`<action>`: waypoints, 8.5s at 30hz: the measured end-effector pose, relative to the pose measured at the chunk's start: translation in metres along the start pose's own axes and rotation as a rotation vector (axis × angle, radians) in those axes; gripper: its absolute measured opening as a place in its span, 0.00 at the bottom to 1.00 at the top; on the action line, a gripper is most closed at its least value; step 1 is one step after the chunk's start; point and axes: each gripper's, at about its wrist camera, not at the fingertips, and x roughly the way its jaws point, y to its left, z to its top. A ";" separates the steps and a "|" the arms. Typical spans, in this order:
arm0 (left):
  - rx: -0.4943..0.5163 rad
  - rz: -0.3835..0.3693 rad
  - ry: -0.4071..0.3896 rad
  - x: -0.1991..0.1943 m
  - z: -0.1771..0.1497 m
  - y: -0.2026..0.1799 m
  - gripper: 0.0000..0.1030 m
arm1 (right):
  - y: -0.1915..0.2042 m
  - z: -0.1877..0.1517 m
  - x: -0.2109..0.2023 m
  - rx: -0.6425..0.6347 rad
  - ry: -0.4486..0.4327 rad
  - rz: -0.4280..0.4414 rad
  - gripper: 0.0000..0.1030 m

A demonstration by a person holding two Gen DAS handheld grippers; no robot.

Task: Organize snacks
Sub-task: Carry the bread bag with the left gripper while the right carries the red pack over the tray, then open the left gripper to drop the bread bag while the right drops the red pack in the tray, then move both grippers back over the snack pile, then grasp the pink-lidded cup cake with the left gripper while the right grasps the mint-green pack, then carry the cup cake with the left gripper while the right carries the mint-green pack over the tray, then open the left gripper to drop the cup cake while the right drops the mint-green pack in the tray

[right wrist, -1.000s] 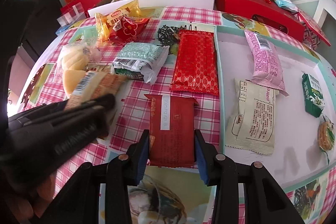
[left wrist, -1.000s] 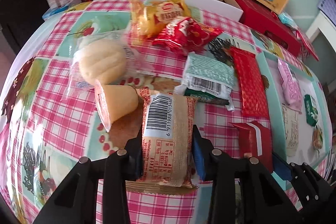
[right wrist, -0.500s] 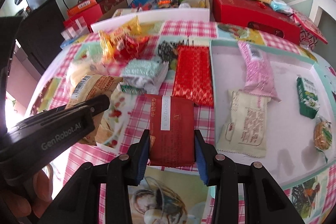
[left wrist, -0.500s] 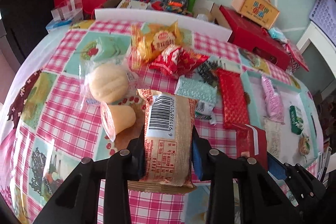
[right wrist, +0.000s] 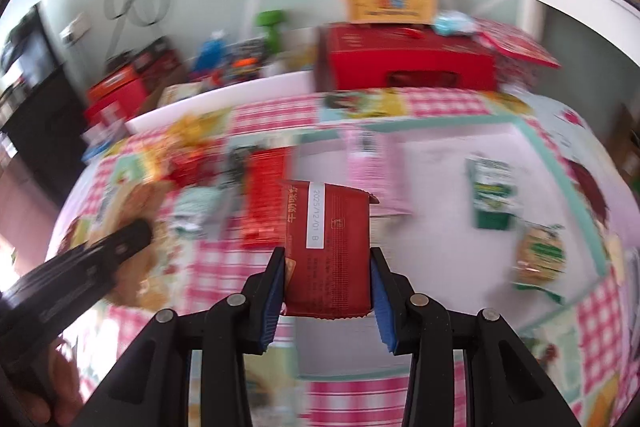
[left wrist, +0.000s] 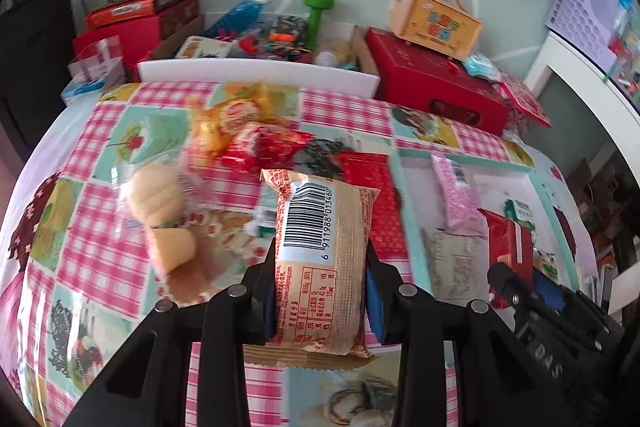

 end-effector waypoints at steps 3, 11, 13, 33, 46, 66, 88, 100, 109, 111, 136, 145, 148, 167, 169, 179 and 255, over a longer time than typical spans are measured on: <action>0.057 -0.053 0.004 0.002 -0.002 -0.029 0.36 | -0.035 0.000 0.002 0.075 0.009 -0.065 0.41; 0.207 -0.167 0.060 0.016 -0.022 -0.108 0.36 | -0.107 -0.008 0.005 0.214 0.039 -0.143 0.41; 0.233 -0.180 0.072 0.021 -0.028 -0.124 0.36 | -0.119 -0.010 0.004 0.237 0.041 -0.153 0.41; 0.287 -0.173 0.093 0.050 -0.036 -0.157 0.37 | -0.141 -0.009 0.000 0.281 0.001 -0.109 0.41; 0.232 -0.104 0.071 0.035 -0.023 -0.132 0.61 | -0.139 -0.006 -0.001 0.284 -0.009 -0.092 0.54; 0.065 0.203 0.075 0.046 -0.011 -0.052 0.85 | -0.082 0.002 -0.001 0.104 -0.033 -0.043 1.00; -0.114 0.307 0.020 0.008 0.002 0.047 0.85 | 0.000 0.004 0.001 -0.053 -0.069 0.068 1.00; -0.249 0.328 0.033 0.001 -0.004 0.113 0.85 | 0.059 -0.006 0.025 -0.134 -0.016 0.133 1.00; -0.263 0.276 0.062 0.020 -0.002 0.129 0.85 | 0.094 -0.009 0.047 -0.195 0.009 0.119 1.00; -0.260 0.266 0.080 0.027 -0.003 0.130 0.85 | 0.099 -0.007 0.051 -0.207 0.007 0.105 0.99; -0.230 0.227 0.140 0.070 -0.003 0.136 0.49 | 0.132 0.031 0.110 -0.232 0.092 0.176 0.83; -0.233 0.240 0.133 0.066 -0.005 0.148 0.49 | 0.150 0.028 0.124 -0.279 0.133 0.149 0.73; -0.226 0.247 0.132 0.067 -0.006 0.147 0.49 | 0.151 0.026 0.123 -0.277 0.124 0.144 0.67; -0.196 0.211 0.134 0.053 -0.023 0.129 0.49 | 0.125 -0.003 0.089 -0.224 0.125 0.134 0.58; -0.196 0.204 0.132 0.051 -0.023 0.127 0.49 | 0.123 -0.006 0.085 -0.214 0.128 0.144 0.58; -0.184 0.182 0.080 0.028 -0.016 0.116 0.49 | 0.106 -0.005 0.058 -0.168 0.088 0.154 0.58; 0.258 0.076 0.107 0.092 0.047 -0.134 0.81 | -0.154 0.034 0.017 0.267 -0.053 -0.219 1.00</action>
